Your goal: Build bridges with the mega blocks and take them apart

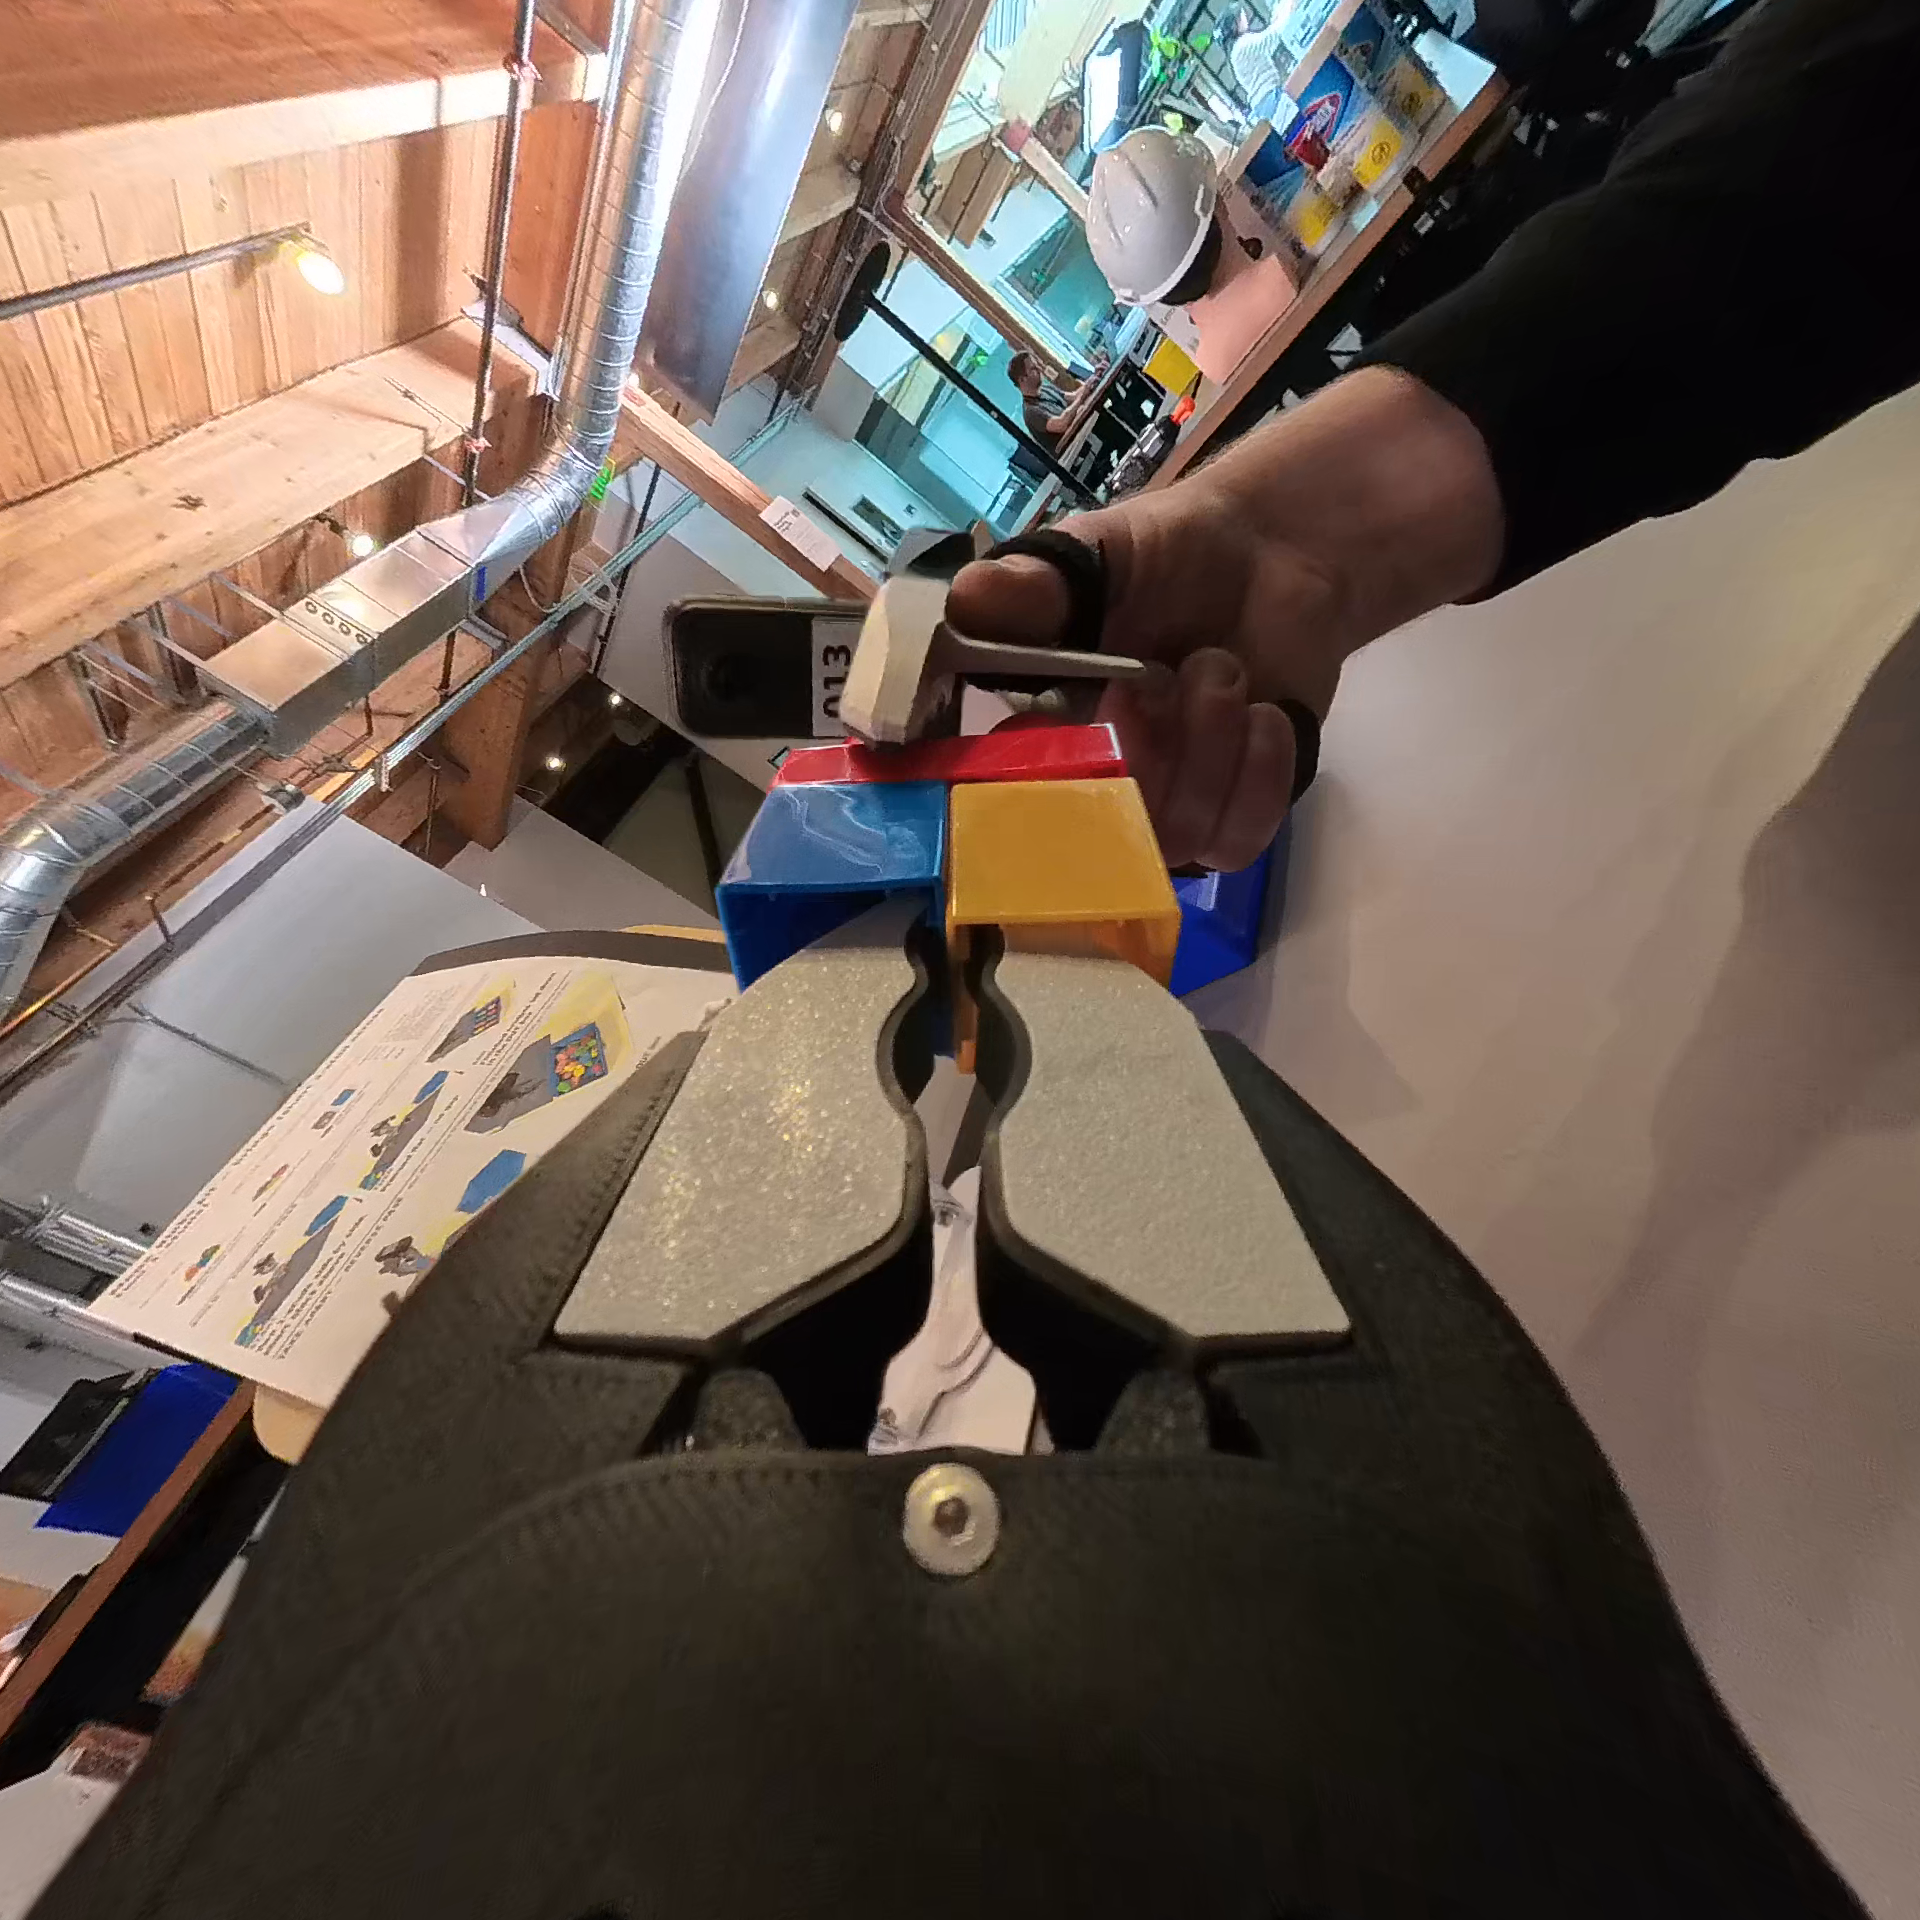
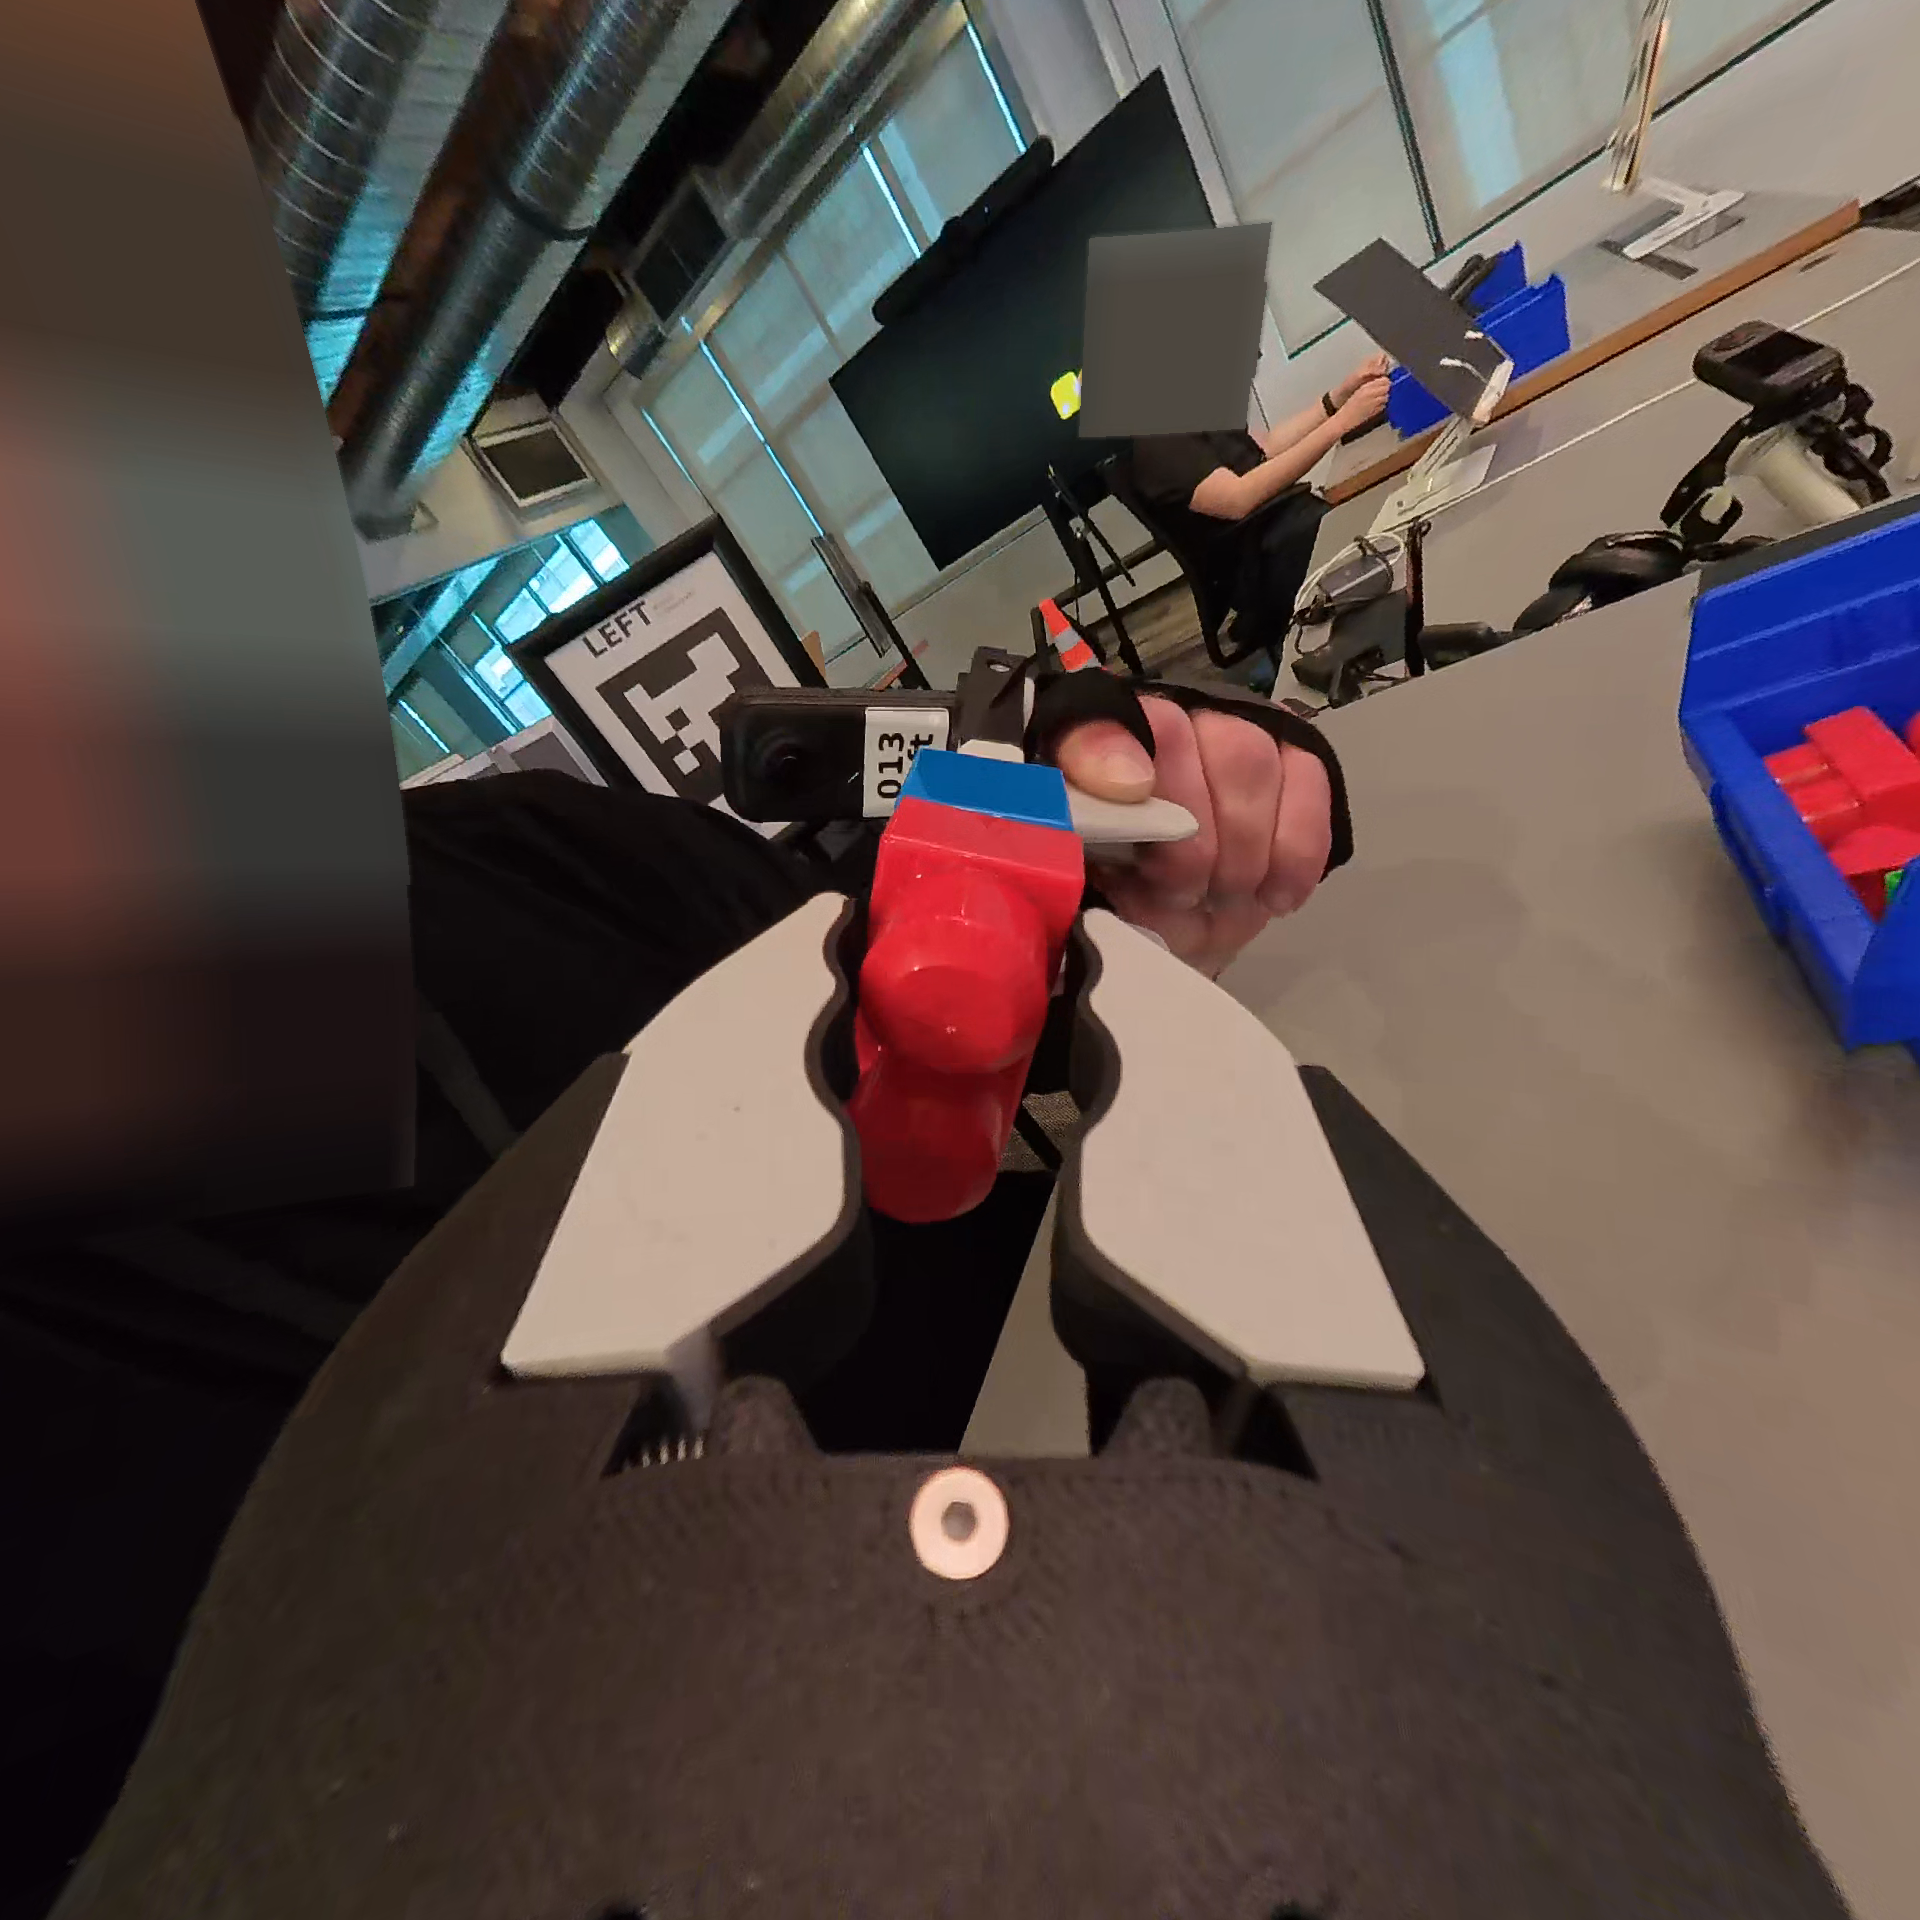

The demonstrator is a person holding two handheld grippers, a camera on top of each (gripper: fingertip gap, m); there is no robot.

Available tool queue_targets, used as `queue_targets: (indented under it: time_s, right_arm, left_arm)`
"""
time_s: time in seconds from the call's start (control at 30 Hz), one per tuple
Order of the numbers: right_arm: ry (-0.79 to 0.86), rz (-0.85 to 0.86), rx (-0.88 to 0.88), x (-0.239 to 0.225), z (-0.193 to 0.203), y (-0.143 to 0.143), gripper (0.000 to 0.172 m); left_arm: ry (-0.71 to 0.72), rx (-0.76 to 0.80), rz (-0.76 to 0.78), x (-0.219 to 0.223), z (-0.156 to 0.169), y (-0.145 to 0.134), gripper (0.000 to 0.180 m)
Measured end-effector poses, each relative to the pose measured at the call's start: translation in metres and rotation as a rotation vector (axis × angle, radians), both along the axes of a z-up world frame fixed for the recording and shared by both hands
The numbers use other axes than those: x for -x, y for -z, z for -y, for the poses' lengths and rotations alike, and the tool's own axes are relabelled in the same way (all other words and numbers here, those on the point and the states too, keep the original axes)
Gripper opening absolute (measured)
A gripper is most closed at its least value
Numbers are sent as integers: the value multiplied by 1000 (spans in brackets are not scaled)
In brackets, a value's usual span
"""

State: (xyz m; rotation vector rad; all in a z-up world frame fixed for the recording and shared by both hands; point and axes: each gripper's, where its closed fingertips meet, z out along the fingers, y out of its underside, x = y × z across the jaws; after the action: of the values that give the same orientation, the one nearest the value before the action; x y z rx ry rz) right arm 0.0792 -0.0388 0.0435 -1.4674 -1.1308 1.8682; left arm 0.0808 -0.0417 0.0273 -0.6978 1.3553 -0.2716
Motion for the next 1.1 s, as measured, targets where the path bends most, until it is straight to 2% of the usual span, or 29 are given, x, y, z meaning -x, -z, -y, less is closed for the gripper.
queue_targets:
  time_s: [0.57,1.1]
  right_arm:
    - [23,50,-18,-3,-1,7,36]
    - [41,-33,32,-1,-16,13,36]
  left_arm:
    - [7,-6,12,-5,-3,7,2]
    - [-8,53,32,-4,-16,14,3]
